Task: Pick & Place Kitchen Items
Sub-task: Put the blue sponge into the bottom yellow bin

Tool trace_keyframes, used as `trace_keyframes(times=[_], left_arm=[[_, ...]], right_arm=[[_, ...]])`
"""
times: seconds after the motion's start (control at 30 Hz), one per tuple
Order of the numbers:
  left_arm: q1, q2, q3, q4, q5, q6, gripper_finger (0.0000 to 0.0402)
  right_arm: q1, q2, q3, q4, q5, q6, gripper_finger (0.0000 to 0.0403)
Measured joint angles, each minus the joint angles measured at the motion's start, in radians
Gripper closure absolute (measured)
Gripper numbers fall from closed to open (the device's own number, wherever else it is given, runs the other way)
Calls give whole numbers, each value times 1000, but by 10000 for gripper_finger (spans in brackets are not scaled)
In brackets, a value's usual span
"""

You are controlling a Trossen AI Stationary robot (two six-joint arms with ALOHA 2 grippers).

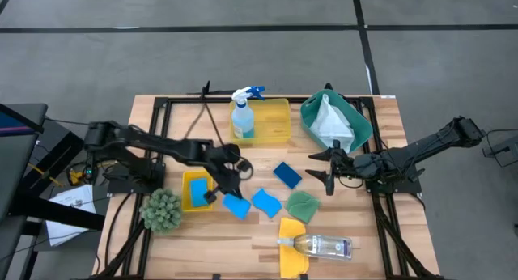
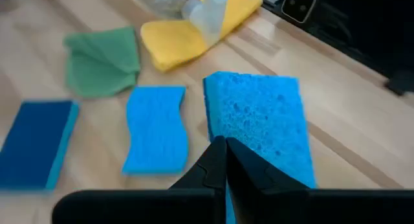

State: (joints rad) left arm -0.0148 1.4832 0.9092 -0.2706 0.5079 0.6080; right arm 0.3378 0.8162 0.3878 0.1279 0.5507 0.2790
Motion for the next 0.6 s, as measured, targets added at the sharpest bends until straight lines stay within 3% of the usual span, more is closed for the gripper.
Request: trace_keyframes(times=[0.2,0.4,0.6], left_arm=[[-6,166,7,136,-2,-7,401],[-7,242,28,140,78,29,401],[-7,278,28,145,84,121,401]], right_arm=[[0,0,0,-1,0,0,153],[0,0,0,0,0,0,153],[0,0,0,0,-1,0,153]])
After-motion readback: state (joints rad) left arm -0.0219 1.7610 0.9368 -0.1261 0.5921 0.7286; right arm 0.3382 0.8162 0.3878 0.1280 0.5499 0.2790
